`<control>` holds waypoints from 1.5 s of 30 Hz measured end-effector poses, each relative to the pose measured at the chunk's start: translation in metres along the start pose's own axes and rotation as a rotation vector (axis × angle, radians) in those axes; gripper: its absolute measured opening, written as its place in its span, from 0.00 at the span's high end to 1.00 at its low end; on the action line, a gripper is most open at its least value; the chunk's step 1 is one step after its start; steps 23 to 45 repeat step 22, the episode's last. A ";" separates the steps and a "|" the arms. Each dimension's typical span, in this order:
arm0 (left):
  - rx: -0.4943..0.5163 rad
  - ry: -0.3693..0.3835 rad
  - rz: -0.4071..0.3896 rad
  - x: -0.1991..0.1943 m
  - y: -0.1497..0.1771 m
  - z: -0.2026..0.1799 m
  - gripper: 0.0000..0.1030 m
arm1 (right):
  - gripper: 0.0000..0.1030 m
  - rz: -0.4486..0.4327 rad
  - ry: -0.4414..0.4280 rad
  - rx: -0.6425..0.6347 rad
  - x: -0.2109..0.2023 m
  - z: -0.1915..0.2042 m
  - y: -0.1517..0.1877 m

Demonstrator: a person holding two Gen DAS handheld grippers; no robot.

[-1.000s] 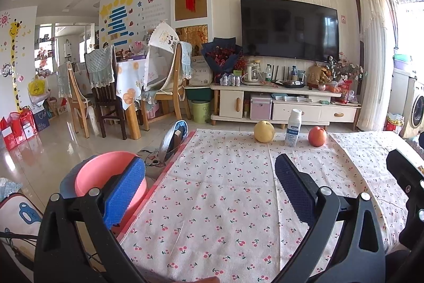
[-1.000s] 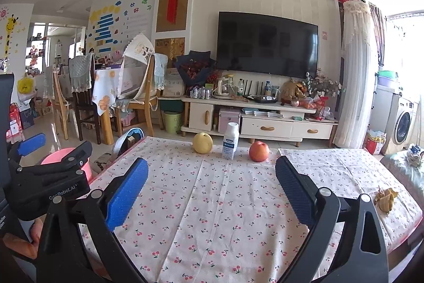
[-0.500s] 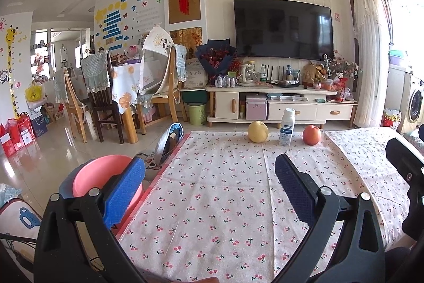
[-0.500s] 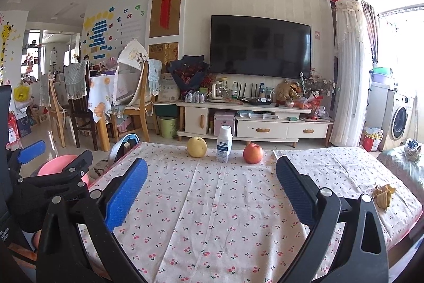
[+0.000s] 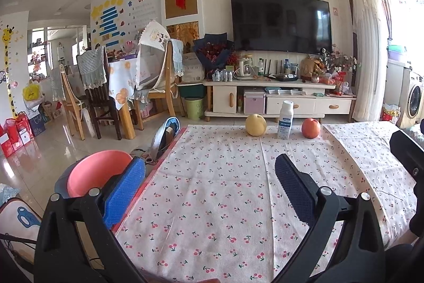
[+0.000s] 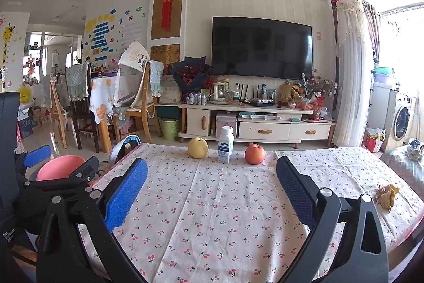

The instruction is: Collect trash

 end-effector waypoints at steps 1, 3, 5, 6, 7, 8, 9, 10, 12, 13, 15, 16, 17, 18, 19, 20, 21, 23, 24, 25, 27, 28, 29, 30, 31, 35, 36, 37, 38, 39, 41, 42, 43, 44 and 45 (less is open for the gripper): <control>0.002 0.001 0.004 0.001 0.001 -0.001 0.04 | 0.06 0.003 -0.002 0.001 0.002 0.000 0.001; 0.005 0.002 0.010 0.005 0.004 -0.002 0.04 | 0.06 0.012 -0.003 0.000 0.006 -0.001 0.005; 0.009 0.008 0.017 0.009 0.005 -0.004 0.04 | 0.06 0.023 -0.005 0.003 0.011 -0.002 0.009; 0.009 0.015 0.020 0.012 0.006 -0.005 0.04 | 0.06 0.029 -0.007 0.006 0.013 -0.002 0.011; 0.009 0.021 0.021 0.014 0.008 -0.006 0.04 | 0.06 0.036 -0.008 0.009 0.016 -0.002 0.013; 0.009 0.025 0.023 0.017 0.010 -0.006 0.04 | 0.06 0.043 -0.009 0.013 0.020 -0.003 0.016; 0.012 0.031 0.029 0.020 0.012 -0.008 0.04 | 0.06 0.052 -0.011 0.016 0.024 -0.004 0.019; 0.015 0.036 0.036 0.022 0.014 -0.010 0.04 | 0.06 0.062 -0.013 0.021 0.028 -0.005 0.022; 0.017 0.049 0.068 0.032 0.021 -0.013 0.04 | 0.06 0.091 -0.017 0.034 0.038 -0.009 0.030; 0.015 0.061 0.091 0.039 0.025 -0.015 0.04 | 0.06 0.108 -0.018 0.043 0.044 -0.011 0.034; 0.019 0.066 0.138 0.053 0.032 -0.019 0.04 | 0.06 0.143 -0.018 0.058 0.056 -0.016 0.043; 0.025 0.069 0.162 0.062 0.035 -0.021 0.04 | 0.06 0.163 -0.016 0.065 0.063 -0.018 0.048; 0.028 0.072 0.179 0.068 0.038 -0.022 0.04 | 0.06 0.184 -0.013 0.072 0.071 -0.021 0.053; 0.030 0.082 0.201 0.077 0.040 -0.025 0.04 | 0.06 0.203 -0.009 0.078 0.078 -0.025 0.058; 0.029 0.091 0.225 0.087 0.042 -0.028 0.04 | 0.06 0.221 -0.004 0.083 0.086 -0.029 0.064; 0.027 0.093 0.245 0.096 0.044 -0.029 0.04 | 0.06 0.242 0.003 0.088 0.095 -0.033 0.069; 0.024 0.094 0.271 0.107 0.047 -0.031 0.04 | 0.06 0.266 0.006 0.092 0.104 -0.036 0.075; 0.022 0.098 0.298 0.118 0.050 -0.034 0.04 | 0.06 0.296 0.005 0.097 0.115 -0.040 0.082; 0.022 0.098 0.298 0.118 0.050 -0.034 0.04 | 0.06 0.296 0.005 0.097 0.115 -0.040 0.082; 0.022 0.098 0.298 0.118 0.050 -0.034 0.04 | 0.06 0.296 0.005 0.097 0.115 -0.040 0.082; 0.022 0.098 0.298 0.118 0.050 -0.034 0.04 | 0.06 0.296 0.005 0.097 0.115 -0.040 0.082; 0.022 0.098 0.298 0.118 0.050 -0.034 0.04 | 0.06 0.296 0.005 0.097 0.115 -0.040 0.082; 0.022 0.098 0.298 0.118 0.050 -0.034 0.04 | 0.06 0.296 0.005 0.097 0.115 -0.040 0.082; 0.022 0.098 0.298 0.118 0.050 -0.034 0.04 | 0.06 0.296 0.005 0.097 0.115 -0.040 0.082; 0.022 0.098 0.298 0.118 0.050 -0.034 0.04 | 0.06 0.296 0.005 0.097 0.115 -0.040 0.082; 0.022 0.098 0.298 0.118 0.050 -0.034 0.04 | 0.06 0.296 0.005 0.097 0.115 -0.040 0.082; 0.022 0.098 0.298 0.118 0.050 -0.034 0.04 | 0.06 0.296 0.005 0.097 0.115 -0.040 0.082; 0.022 0.098 0.298 0.118 0.050 -0.034 0.04 | 0.06 0.296 0.005 0.097 0.115 -0.040 0.082; 0.022 0.098 0.298 0.118 0.050 -0.034 0.04 | 0.06 0.296 0.005 0.097 0.115 -0.040 0.082; 0.022 0.098 0.298 0.118 0.050 -0.034 0.04 | 0.06 0.296 0.005 0.097 0.115 -0.040 0.082; 0.022 0.098 0.298 0.118 0.050 -0.034 0.04 | 0.06 0.296 0.005 0.097 0.115 -0.040 0.082; 0.022 0.098 0.298 0.118 0.050 -0.034 0.04 | 0.06 0.296 0.005 0.097 0.115 -0.040 0.082; 0.022 0.098 0.298 0.118 0.050 -0.034 0.04 | 0.06 0.296 0.005 0.097 0.115 -0.040 0.082; 0.022 0.098 0.298 0.118 0.050 -0.034 0.04 | 0.06 0.296 0.005 0.097 0.115 -0.040 0.082; 0.022 0.098 0.298 0.118 0.050 -0.034 0.04 | 0.06 0.296 0.005 0.097 0.115 -0.040 0.082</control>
Point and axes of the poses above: each gripper's, at about its wrist camera, not at the fingertips, and x roughly the way its jaws point, z to its left, y to its underside, the point moved 5 cm from there along x, roughly the way its jaws point, and after that the axes turned 6 degrees about -x, right-handed, at the moved point
